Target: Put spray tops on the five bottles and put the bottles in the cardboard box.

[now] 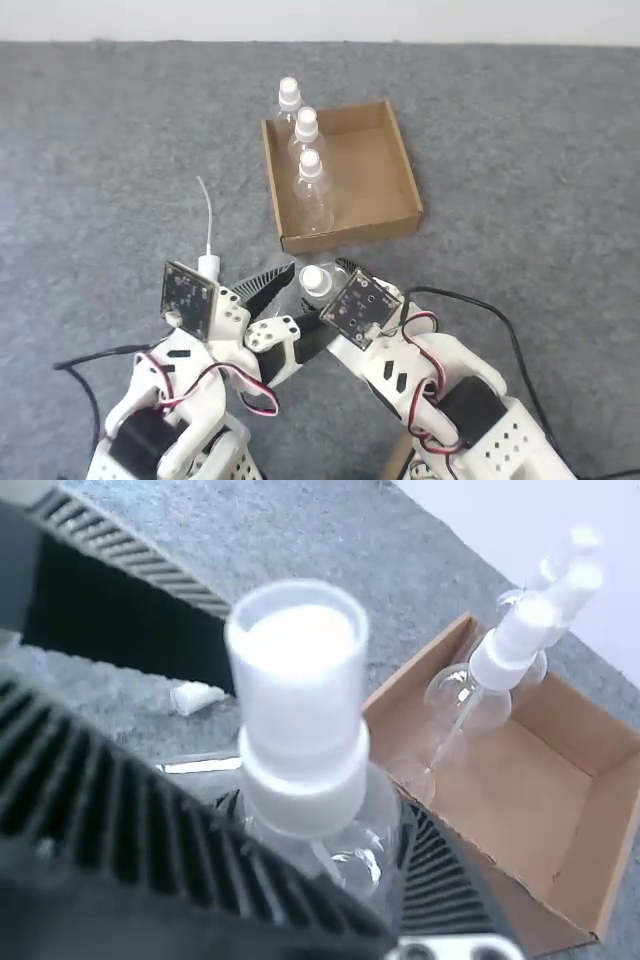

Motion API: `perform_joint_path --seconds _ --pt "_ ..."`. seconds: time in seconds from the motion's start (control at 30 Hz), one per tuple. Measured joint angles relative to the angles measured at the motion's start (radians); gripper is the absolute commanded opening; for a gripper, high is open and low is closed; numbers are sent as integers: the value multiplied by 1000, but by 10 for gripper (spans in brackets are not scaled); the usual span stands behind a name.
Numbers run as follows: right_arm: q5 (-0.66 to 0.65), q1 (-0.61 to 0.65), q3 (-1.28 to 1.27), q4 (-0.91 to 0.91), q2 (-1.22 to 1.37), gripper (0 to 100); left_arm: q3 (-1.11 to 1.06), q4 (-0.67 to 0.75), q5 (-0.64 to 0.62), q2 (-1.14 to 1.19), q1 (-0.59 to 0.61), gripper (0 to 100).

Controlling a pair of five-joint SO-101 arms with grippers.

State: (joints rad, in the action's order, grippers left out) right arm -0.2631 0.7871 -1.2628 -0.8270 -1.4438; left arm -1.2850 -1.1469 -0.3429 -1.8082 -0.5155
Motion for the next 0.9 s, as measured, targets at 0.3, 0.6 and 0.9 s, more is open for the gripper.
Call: perform_joint_path --seconds 0.3,0.6,0.9 --pt "2 -2 2 2 -18 37 17 -3 -26 2 0 322" --pt "2 -5 2 2 0 37 107 -35 -91 2 78 322" --pt "2 -2 2 2 0 37 172 -35 -91 2 241 321"
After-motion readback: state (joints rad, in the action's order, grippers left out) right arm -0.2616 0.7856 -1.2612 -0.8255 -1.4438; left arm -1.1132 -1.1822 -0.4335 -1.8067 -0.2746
